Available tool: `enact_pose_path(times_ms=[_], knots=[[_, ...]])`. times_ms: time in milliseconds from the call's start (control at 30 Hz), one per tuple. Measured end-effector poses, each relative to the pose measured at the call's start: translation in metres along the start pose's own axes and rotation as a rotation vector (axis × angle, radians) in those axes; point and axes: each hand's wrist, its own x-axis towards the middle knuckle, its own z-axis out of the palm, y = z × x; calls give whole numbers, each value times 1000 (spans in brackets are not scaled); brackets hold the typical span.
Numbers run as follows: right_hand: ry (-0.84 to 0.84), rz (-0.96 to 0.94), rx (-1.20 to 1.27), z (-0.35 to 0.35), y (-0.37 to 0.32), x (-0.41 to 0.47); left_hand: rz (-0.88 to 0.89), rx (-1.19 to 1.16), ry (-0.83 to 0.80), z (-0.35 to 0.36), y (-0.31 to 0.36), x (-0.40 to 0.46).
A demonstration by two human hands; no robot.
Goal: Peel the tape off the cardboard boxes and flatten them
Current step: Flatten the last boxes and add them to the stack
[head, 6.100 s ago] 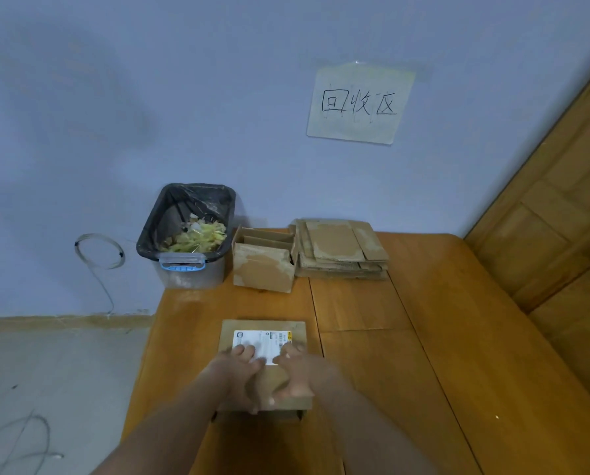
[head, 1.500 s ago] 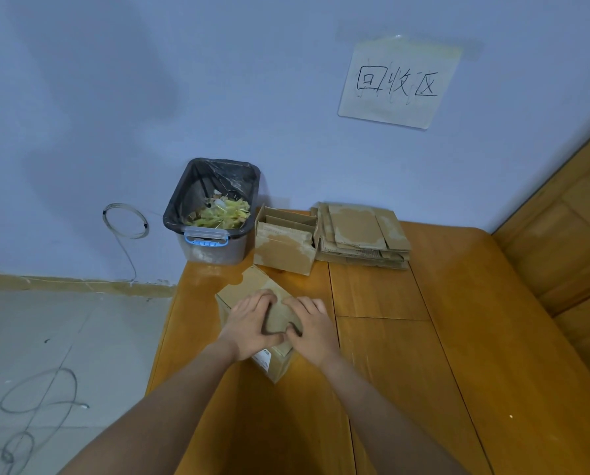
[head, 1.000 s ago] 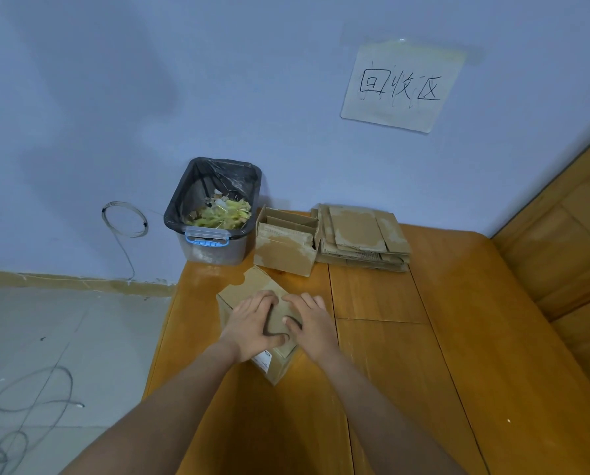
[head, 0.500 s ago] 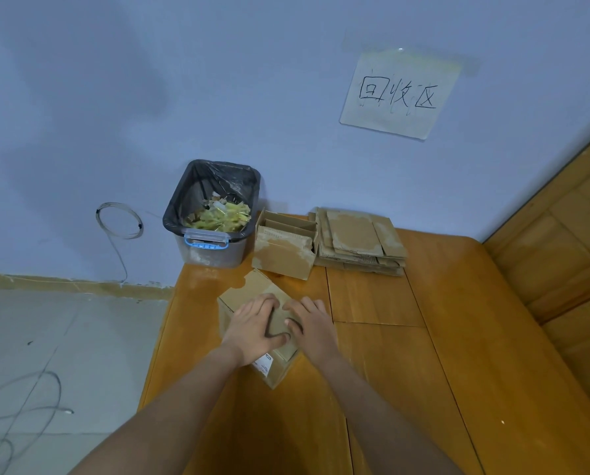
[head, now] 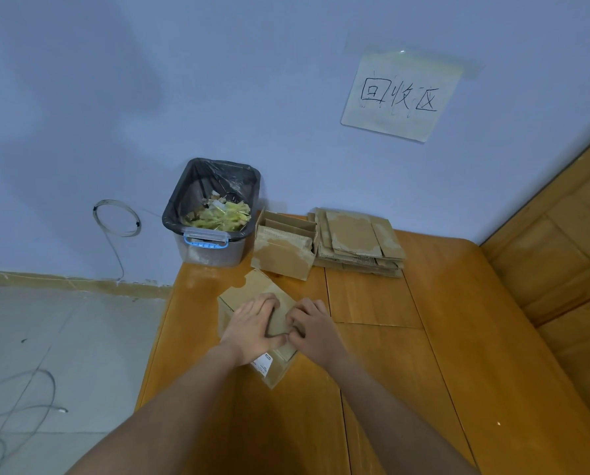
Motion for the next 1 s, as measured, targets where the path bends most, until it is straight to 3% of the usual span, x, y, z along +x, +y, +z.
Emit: enact_pose_path(times_ms=[300, 1000], knots=[[-68, 100, 130, -2, 1, -3, 2, 20, -9, 0, 0, 0], [-106, 44, 169, -2, 9, -2, -23, 35, -38, -7, 8, -4]])
